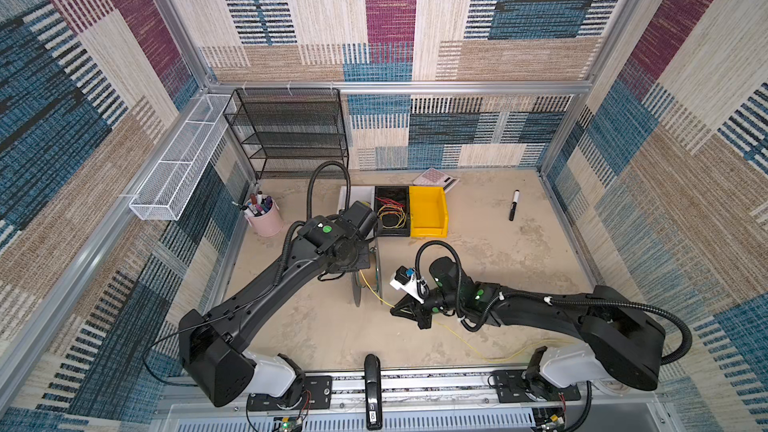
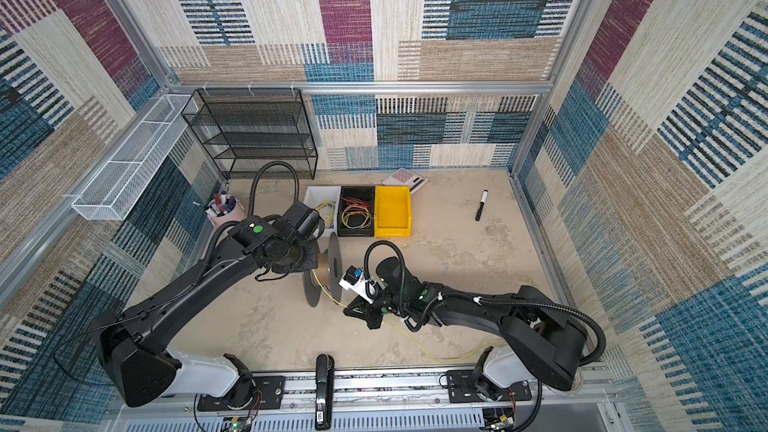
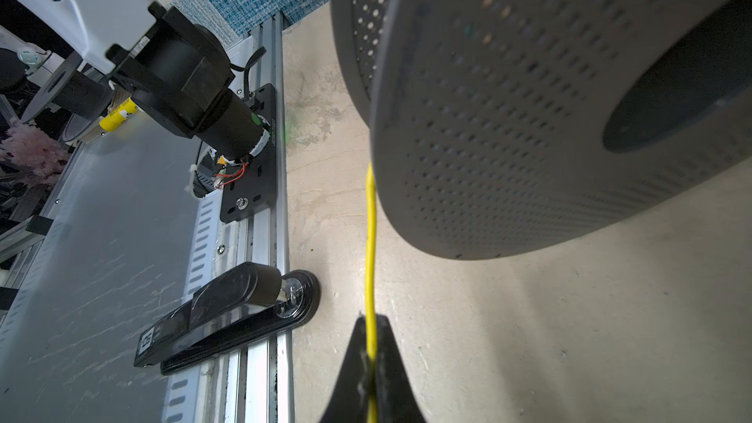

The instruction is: Wrap the cables

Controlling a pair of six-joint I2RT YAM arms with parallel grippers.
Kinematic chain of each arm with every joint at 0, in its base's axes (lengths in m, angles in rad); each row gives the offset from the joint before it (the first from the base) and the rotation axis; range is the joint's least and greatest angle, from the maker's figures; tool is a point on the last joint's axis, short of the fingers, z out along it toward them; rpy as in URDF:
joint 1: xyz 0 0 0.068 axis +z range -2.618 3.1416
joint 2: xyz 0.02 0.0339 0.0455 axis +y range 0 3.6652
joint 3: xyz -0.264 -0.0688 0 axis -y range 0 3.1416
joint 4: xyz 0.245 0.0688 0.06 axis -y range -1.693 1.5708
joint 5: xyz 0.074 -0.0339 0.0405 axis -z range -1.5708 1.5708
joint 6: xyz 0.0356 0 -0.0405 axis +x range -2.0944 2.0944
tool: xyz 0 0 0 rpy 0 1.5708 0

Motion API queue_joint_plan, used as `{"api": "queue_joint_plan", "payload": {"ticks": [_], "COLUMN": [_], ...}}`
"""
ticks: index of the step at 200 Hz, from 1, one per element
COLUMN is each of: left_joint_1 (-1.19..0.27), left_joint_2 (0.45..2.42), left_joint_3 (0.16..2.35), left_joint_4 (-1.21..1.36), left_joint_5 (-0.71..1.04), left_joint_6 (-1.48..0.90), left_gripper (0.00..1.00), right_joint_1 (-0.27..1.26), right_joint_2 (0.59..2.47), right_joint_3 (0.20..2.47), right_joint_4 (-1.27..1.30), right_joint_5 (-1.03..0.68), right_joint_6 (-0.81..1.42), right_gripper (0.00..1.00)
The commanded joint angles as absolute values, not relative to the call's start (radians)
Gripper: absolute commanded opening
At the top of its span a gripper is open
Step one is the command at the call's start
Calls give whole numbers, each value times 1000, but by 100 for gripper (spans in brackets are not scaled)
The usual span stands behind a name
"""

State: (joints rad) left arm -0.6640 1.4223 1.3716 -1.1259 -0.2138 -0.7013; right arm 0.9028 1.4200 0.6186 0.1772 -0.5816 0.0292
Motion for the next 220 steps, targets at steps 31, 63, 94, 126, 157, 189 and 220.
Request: {"api": "queue_joint_plan", "payload": {"ticks": [31,63,94,126,157,189,220], "left_joint_1": [-672,-680,-684,-684,-683,-669,-651], "left_joint_2": [1449,1443,1417,1385,1363,1405,1459], "left_joint_3": [1377,1364,1361,1367,1404,1473,1524], "left_joint_4": [-1147,-1147,-1147,-1149,-1152,-1179,-1184], "left_joint_5": [-229,-214,-213,-222,-249,-261,-269], "left_joint_6": [-716,-733,-741,-743,-712,-666,-633], "left_gripper": [6,23,37,43,52,55,55], "right_joint_1": [902,903,904,903,904,903,904], "right_joint_2": [1423,1430,1417,1429,1428,1414,1415], "right_joint_3": [605,603,607,622,627,626,630], "right_joint_4": [219,231,229,216,215,218,210], "right_joint_5": [-545,-544,-534,-529,-532,-524,-526], "right_joint_6": [46,48,43,39,36,23,9], "right_gripper": [2,2,2,2,2,2,2]}}
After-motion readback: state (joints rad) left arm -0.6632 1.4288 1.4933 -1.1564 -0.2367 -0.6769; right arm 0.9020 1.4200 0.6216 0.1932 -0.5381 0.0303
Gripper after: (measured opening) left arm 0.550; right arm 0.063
